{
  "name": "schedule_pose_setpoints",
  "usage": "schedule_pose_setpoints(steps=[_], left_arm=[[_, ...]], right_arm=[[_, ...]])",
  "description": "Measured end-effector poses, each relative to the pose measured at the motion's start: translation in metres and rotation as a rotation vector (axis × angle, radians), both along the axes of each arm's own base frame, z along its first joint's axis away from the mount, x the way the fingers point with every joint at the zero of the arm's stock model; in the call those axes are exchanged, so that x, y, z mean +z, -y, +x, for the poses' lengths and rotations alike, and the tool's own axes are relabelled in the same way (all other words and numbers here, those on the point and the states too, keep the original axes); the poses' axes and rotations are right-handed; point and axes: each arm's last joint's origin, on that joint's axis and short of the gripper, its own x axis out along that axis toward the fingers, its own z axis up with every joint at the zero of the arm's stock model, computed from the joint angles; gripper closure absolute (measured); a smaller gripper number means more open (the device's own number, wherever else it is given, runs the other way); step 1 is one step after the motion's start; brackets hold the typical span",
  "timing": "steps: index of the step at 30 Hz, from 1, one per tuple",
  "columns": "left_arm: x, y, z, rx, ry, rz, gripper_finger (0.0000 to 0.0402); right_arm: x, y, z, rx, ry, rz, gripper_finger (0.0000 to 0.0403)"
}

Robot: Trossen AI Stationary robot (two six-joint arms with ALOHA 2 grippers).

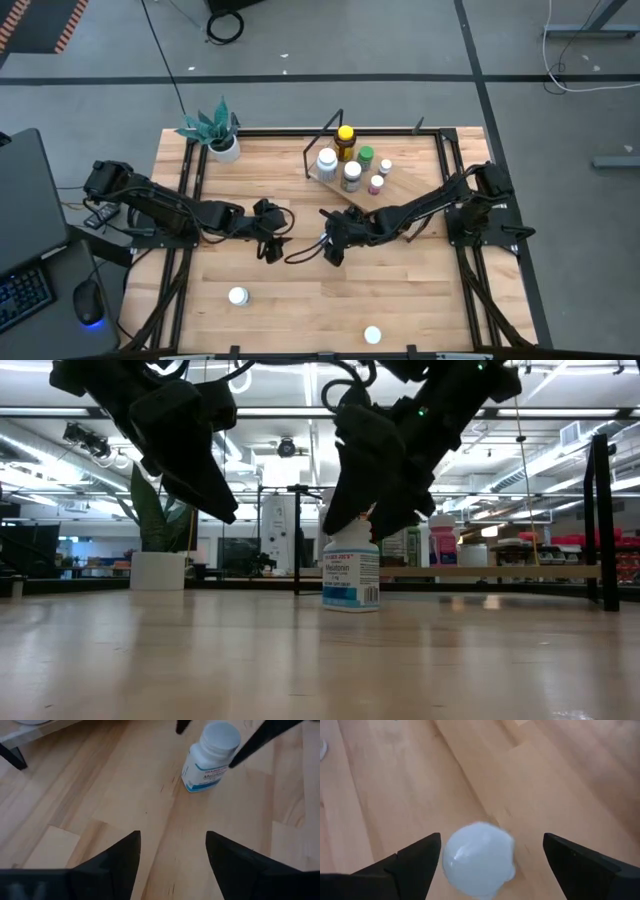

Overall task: Pick and place medicine bottles onto shelf by color
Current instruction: Put the white and blue pill bottle on the shelf

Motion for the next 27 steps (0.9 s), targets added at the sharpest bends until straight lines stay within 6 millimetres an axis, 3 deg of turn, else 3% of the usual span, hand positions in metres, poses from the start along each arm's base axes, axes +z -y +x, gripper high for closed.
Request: schedule_pose_setpoints(steps=[10,21,27], left_arm=[[0.001,0.004,0.001,-0.005,0.022,-0.015,0.0194],[0.002,0.005,0.001,0.001,0.034,-0.025,0.0216],[0.004,0.003,0.003,0.082,0.083,-0.007,0.0223]], right_arm=[[-0.004,0.002,0.000,-0.030,-0.017,0.002,0.0082],[0.000,0.002,-0.005,0.033,-0.060,0.035,0.0227],[0.019,0.006,-0.015,0.029,-0.064,0.037,0.0227]])
